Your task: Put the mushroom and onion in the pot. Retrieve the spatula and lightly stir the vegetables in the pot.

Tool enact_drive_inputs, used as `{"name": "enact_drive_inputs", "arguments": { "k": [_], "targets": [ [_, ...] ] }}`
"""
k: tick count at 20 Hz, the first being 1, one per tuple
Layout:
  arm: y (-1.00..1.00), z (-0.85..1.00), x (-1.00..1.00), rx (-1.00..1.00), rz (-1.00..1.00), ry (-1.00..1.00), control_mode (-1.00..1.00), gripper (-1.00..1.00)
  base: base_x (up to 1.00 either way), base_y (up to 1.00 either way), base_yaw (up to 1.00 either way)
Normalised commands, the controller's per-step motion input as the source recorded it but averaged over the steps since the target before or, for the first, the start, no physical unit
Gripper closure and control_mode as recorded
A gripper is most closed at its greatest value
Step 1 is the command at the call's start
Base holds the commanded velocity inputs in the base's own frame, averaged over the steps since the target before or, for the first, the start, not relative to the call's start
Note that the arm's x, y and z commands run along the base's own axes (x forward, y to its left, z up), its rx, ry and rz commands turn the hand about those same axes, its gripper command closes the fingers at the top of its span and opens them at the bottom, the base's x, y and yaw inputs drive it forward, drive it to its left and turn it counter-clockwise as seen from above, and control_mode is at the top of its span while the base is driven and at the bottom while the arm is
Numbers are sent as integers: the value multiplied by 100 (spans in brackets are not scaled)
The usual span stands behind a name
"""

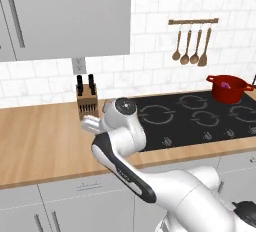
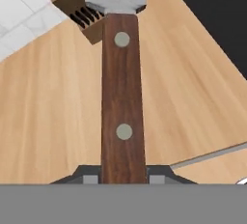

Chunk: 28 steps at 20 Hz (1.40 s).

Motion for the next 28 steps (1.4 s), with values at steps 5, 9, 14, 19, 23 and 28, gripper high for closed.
{"name": "enact_drive_inputs", "arguments": {
  "k": [5,9,14,19,23,28],
  "targets": [
    [-33,100,2,3,-16,9,-100,100,0,0,0],
    [-65,100,2,-4,-10,9,-100,100,0,0,0],
    [-88,41,-7,-15,-1,3,-100,100,0,0,0],
    [-84,-14,-20,-13,1,2,-100,100,0,0,0],
    [-51,-16,-14,-7,6,0,100,100,-2,-18,2],
    [0,0,0,0,0,0,100,100,0,-93,3]
  ]
}}
